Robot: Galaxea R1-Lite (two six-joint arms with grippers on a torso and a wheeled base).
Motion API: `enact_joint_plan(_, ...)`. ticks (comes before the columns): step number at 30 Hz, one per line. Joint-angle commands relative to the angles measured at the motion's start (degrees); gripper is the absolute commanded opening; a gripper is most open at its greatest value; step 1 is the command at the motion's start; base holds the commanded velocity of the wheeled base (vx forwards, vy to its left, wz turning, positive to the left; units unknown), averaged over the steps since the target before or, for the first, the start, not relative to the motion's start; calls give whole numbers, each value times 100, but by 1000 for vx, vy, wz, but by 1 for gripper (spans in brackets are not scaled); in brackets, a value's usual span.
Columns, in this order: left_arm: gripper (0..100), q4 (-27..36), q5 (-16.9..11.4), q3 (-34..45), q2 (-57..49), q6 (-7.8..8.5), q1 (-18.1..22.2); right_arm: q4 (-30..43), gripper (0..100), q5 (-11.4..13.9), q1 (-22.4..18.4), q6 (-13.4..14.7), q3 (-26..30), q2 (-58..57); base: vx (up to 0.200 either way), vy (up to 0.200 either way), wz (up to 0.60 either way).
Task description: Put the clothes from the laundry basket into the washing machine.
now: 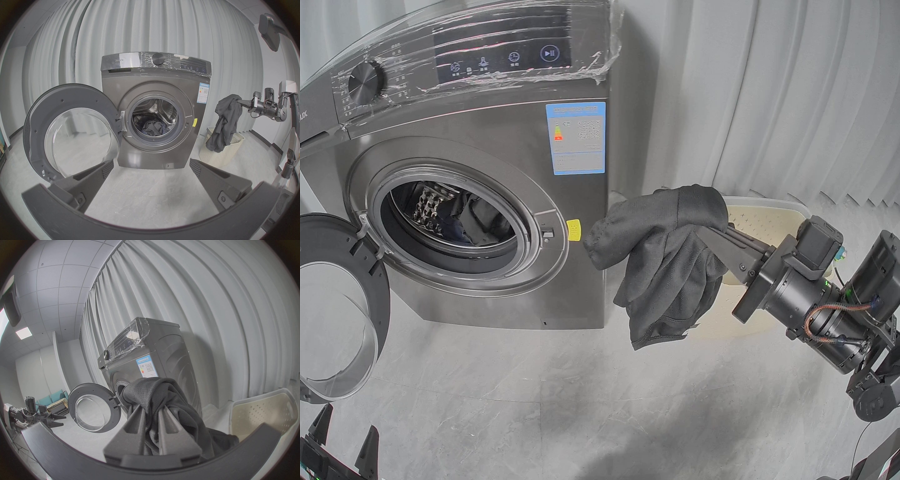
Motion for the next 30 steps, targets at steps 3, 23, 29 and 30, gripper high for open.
enact_joint_plan(3,100,-2,2,92,-57,-2,2,-15,0,4,4,-1,-8,10,0,0,0)
enact_joint_plan(23,100,-2,11,101,-49,-20,2,-6,0,13,-5,-1,1,19,-60,0,0)
enact_joint_plan(29,100,-2,20,101,-49,-46,2,-6,0,4,-5,-1,-8,19,0,0,0)
enact_joint_plan(30,100,-2,20,101,-49,-46,2,-6,0,4,-5,-1,-8,19,0,0,0)
